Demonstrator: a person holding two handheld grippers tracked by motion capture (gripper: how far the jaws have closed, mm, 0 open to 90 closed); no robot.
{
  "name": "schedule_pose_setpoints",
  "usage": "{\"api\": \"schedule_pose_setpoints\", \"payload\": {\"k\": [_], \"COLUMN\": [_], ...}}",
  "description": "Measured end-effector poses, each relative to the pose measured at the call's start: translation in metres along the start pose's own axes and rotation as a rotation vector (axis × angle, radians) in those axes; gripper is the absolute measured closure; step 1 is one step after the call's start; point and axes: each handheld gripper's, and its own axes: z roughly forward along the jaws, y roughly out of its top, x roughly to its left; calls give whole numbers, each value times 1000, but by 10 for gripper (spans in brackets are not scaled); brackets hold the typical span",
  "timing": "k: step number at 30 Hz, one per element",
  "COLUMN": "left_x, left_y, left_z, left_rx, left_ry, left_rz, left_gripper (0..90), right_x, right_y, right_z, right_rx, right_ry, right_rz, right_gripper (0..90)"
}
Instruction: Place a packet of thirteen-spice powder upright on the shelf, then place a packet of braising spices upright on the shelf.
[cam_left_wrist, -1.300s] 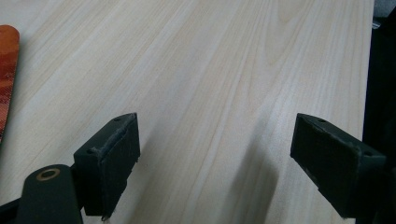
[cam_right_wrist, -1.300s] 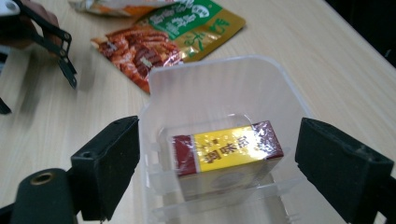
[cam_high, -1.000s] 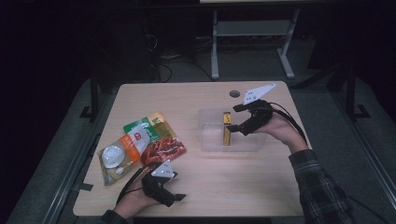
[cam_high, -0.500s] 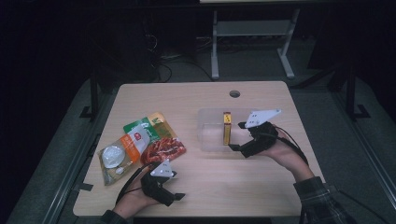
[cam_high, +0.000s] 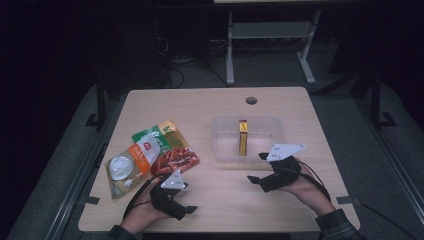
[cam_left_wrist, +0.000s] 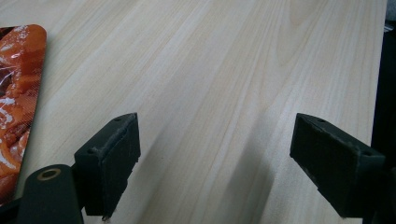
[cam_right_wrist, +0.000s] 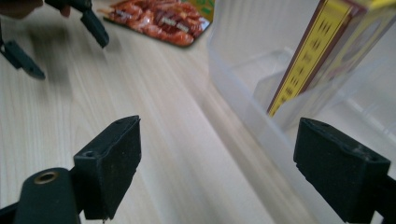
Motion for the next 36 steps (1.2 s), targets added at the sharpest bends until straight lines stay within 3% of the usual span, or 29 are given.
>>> {"api": "schedule_pose_setpoints", "payload": {"k": [7,17,20,24,29,33,36], "left_x": [1,6,12,26,43,63,76], "left_y": [0,4,10,19,31,44,51], "left_z": [0,-5,-11,-20,-32,-41,-43], "left_rx": [6,-9,-29,-65,-57,-56,-51], "left_ry": [6,39,81,115,152,195,236], "left_rz": [-9,-28,-28,-66,-117,-155,-186], "left_gripper": [160,187,279,462,723,875,896], "right_x": [10,22,21,22,23,24,23], "right_y": [-27,-46,-46,-47,-46,-47,-47], "right_z": [5,3,4,6,9,10,9], "right_rx": [29,63,58,69,71,74,73], "right_ry": [-19,1,12,22,30,35,37], "right_rz": [38,77,91,87,82,82,85], "right_gripper": [147,146,146,146,146,146,146]}}
